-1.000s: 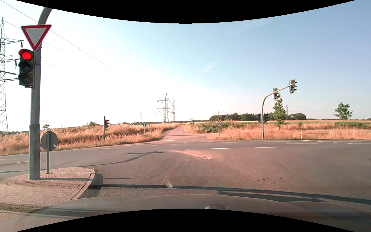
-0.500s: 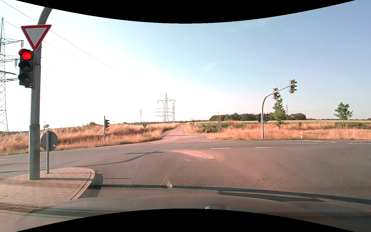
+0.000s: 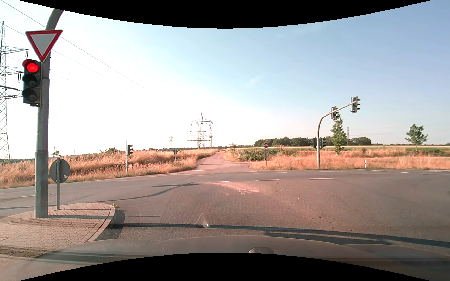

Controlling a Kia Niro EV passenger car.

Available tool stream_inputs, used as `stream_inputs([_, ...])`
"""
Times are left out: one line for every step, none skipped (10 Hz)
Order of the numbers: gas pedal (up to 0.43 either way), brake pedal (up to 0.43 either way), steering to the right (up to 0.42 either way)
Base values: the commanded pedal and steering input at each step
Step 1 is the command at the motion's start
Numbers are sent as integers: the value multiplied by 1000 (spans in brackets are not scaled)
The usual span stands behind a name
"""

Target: Follow the waypoints while adhering to traffic rules and regulations

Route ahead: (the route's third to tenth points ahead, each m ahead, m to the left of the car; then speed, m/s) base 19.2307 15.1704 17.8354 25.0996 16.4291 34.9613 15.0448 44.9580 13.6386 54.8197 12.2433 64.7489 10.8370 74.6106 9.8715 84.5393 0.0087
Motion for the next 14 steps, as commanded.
stream_inputs([0, 280, -42])
stream_inputs([0, 280, -42])
stream_inputs([0, 280, -42])
stream_inputs([0, 280, -42])
stream_inputs([0, 280, -42])
stream_inputs([0, 280, -42])
stream_inputs([0, 280, -42])
stream_inputs([0, 280, -42])
stream_inputs([0, 280, -42])
stream_inputs([0, 280, -42])
stream_inputs([0, 280, -42])
stream_inputs([0, 280, -42])
stream_inputs([0, 280, -42])
stream_inputs([0, 280, -43])
